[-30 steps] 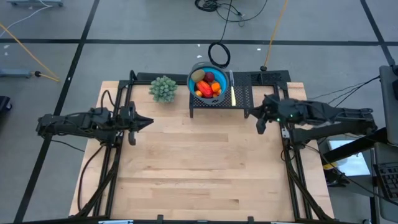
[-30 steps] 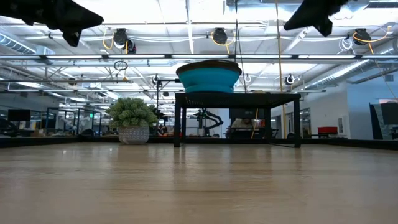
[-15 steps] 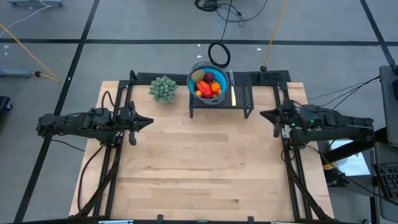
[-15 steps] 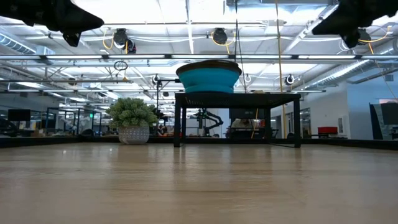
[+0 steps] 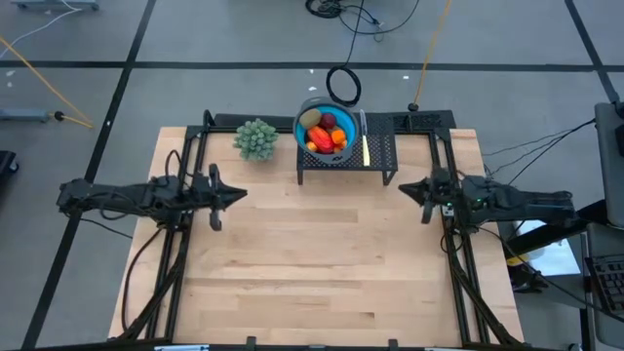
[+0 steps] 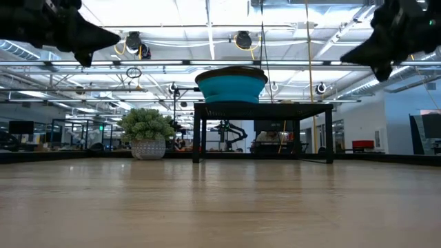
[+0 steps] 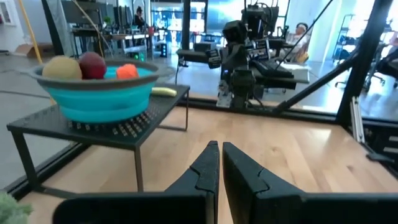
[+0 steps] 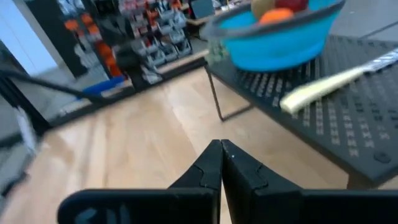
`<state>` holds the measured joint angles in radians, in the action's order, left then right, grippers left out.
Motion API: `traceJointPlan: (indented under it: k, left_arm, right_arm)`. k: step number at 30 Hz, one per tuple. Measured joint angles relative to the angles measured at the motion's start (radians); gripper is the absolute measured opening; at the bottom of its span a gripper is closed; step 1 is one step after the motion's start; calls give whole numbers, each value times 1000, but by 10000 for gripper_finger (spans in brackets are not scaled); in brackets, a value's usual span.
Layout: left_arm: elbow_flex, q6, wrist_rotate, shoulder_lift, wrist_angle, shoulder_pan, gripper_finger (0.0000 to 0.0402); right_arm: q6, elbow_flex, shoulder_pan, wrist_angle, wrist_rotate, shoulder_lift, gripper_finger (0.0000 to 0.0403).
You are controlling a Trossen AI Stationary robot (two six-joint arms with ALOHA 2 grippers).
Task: Pick & Place Fruit
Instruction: Return to Home Position
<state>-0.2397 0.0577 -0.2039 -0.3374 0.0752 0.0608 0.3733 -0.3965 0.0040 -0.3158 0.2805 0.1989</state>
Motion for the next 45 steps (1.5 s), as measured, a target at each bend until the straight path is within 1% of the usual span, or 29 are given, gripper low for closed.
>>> traceJointPlan:
  k: [2,5,8,13,16,17,21,24,27,30,33,36,40,45]
  left_arm:
    - [13,7,0,0,1,0,19]
    - [36,24,0,0,9,0,19]
    - [51,30,1,0,8,0,19]
    - [53,21,2,14,6,0,19]
    - [53,-6,10,40,1,0,19]
    - [53,-15,18,50,-6,0,19]
    - [68,-4,21,82,-25,-1,19]
    - [120,21,22,97,34,-1,19]
    - [173,34,24,105,144,-1,19]
    - [205,24,22,105,217,-2,19]
    - [209,20,16,103,195,-2,19]
    - [210,61,-26,102,147,-2,19]
    - [210,70,-84,102,121,-2,19]
    - [210,53,-85,102,123,-2,19]
  right_arm:
    - [-23,36,0,8,2,-1,0]
    - [-15,43,0,-26,2,-21,0]
    - [-35,29,0,-67,2,-71,0]
    - [-51,26,0,-157,4,-194,0]
    - [-21,23,0,-204,5,-195,0]
    - [-21,28,0,-193,7,-192,0]
    - [-32,118,0,-9,8,-187,0]
    - [-58,212,0,142,8,-188,0]
    - [-61,272,0,226,5,-187,0]
    - [-86,292,0,242,3,-190,0]
    - [-169,293,0,249,2,-188,0]
    - [-226,293,0,249,2,-187,0]
    - [-232,294,0,242,2,-188,0]
    - [-231,295,0,241,3,-188,0]
